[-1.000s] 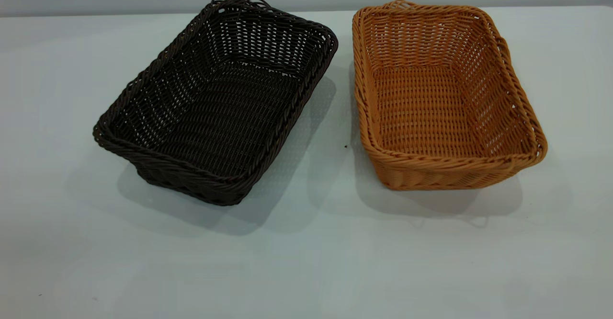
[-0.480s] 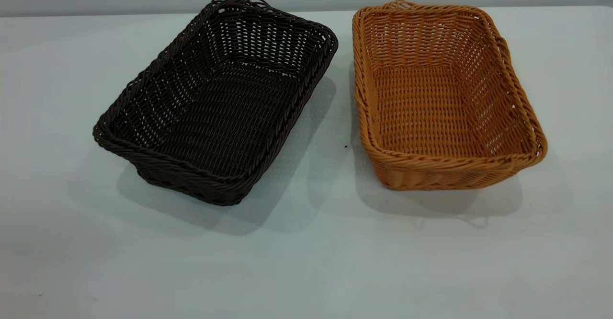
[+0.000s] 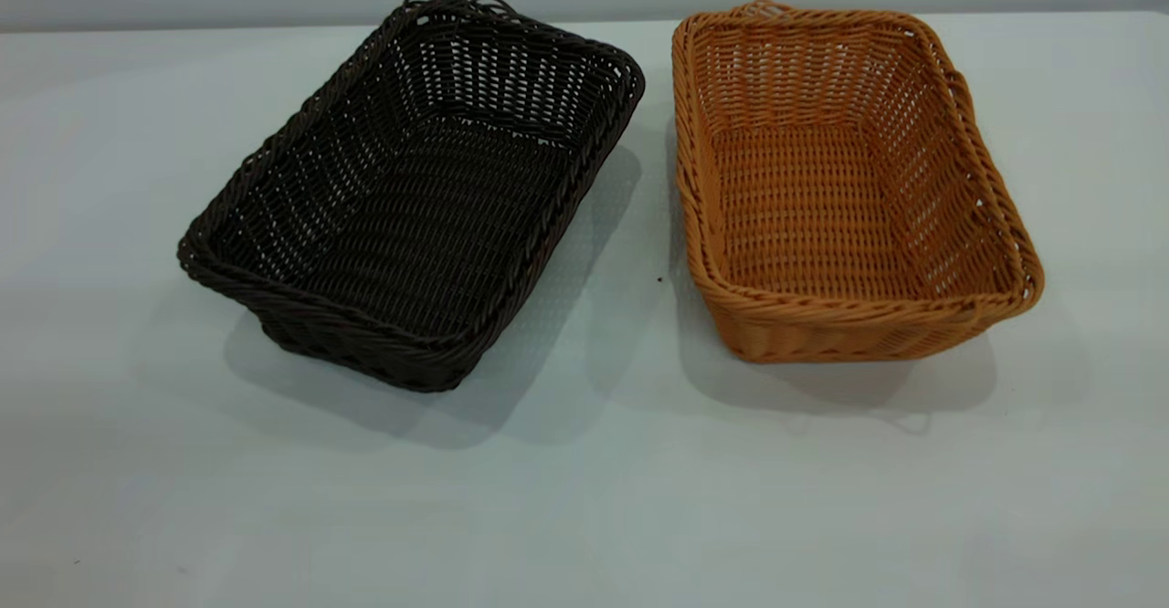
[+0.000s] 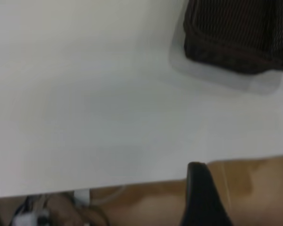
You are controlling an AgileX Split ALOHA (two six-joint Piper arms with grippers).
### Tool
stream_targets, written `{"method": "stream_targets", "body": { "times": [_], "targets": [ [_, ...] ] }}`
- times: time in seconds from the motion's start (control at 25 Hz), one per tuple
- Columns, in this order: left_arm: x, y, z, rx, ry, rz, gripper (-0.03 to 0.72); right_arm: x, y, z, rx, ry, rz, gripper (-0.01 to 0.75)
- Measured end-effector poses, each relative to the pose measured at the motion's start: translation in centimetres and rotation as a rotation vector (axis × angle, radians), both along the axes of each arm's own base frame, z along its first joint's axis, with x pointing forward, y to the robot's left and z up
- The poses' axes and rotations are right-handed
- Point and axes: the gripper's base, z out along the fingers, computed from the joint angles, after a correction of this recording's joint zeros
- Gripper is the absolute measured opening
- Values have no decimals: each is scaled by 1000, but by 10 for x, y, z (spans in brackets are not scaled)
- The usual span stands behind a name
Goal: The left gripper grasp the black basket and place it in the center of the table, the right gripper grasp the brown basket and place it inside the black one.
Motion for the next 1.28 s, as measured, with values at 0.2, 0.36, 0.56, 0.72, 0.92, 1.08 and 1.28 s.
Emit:
{"method": "stream_targets", "body": {
  "times": [0.2,0.36,0.56,0.72,0.92,1.08,1.28],
  "targets": [
    [61,-3,10,71,142,-82,484,41,12,-14,6,268,89,605],
    [114,-7,0,76,172,-133,519,79,28,-25,148,328,121,600],
    [172,-12,-20,47,177,-148,521,127,47,-55,349,451,100,594],
    [208,-14,-31,50,191,-161,521,158,63,-87,525,598,85,590],
    [237,-16,-41,47,232,-162,521,190,97,-125,709,753,-4,584],
    [248,-16,-44,47,234,-159,521,208,130,-153,883,838,-165,584],
    [249,-16,-45,48,225,-156,521,226,142,-186,957,905,-431,584]
  ]
}}
